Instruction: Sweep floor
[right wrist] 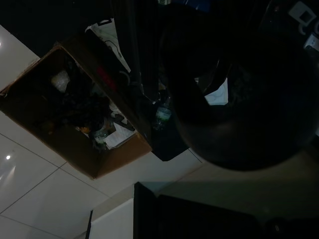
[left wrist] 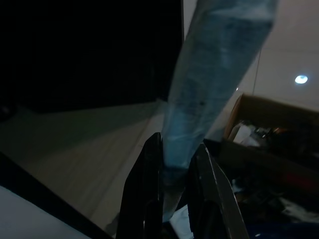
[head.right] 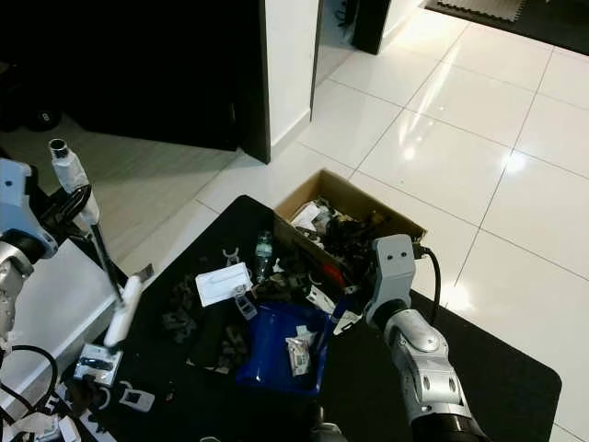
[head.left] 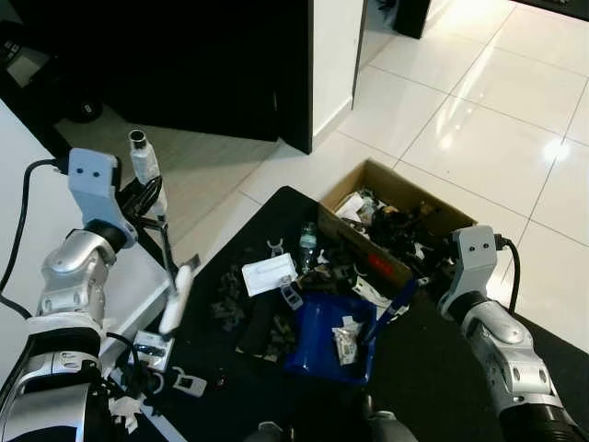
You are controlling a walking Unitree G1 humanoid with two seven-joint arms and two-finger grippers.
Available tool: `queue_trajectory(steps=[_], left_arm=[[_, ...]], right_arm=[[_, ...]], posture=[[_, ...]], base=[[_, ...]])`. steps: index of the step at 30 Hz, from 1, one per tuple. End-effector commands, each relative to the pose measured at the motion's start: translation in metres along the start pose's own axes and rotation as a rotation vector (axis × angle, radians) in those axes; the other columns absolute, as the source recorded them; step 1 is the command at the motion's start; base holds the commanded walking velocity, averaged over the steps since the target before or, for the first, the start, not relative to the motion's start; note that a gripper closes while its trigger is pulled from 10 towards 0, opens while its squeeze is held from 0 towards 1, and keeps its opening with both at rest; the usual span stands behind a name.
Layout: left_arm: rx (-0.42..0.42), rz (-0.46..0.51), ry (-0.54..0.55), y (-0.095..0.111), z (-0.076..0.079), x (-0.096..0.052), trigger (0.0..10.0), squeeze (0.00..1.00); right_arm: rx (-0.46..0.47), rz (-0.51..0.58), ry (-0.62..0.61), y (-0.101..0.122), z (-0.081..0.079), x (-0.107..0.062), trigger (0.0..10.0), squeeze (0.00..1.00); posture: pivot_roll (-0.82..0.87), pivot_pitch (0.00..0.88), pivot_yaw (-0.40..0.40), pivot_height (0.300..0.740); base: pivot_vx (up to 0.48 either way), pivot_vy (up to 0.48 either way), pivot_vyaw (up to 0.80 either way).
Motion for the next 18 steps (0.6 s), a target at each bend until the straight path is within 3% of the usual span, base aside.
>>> queue_trajectory(steps=[1,7,9,16,18], left_arm=[[0.097,-0.029,0.004,-0.005,-0.003,-0.003,10.0,0.02],[0.047,-0.12,0.012,-0.032,0.013,-0.007,10.0,0.04],[-0.065,-0.186,0.041,-0.05,0.025,-0.011,10.0,0.03],[-0.135,-0.205,0.06,-0.057,0.032,-0.011,10.0,0.04],[-0.25,-0.204,0.071,-0.061,0.037,-0.012,10.0,0.03]], right_arm=[[0.099,-0.123,0.052,-0.032,-0.009,-0.004,10.0,0.0],[0.099,-0.121,0.053,-0.032,-0.01,-0.006,10.0,0.0],[0.092,-0.112,0.066,-0.027,-0.014,-0.014,10.0,0.0],[0.081,-0.094,0.087,-0.018,-0.022,-0.024,10.0,0.0],[0.08,-0.089,0.091,-0.014,-0.023,-0.027,10.0,0.0]], posture=[[-0.05,0.341,0.075,0.74],[-0.06,0.364,0.071,0.74],[-0.08,0.418,0.07,0.74],[-0.1,0.461,0.072,0.74],[-0.11,0.484,0.071,0.74]], base=[[0.0,0.0,0.0],[0.0,0.0,0.0],[0.0,0.0,0.0],[0.0,0.0,0.0],[0.0,0.0,0.0]])
Point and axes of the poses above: a point about 5 cm out from each wrist's last joint towards the gripper, its own x axis pointing out of the wrist towards the gripper, its own y axis along the axis of the wrist's last joint, z = x × y, the point moved 1 cm from there along x, pointing out of the wrist towards the gripper, and after that the axes turned 15 degrees about x, right-handed, at the moved point
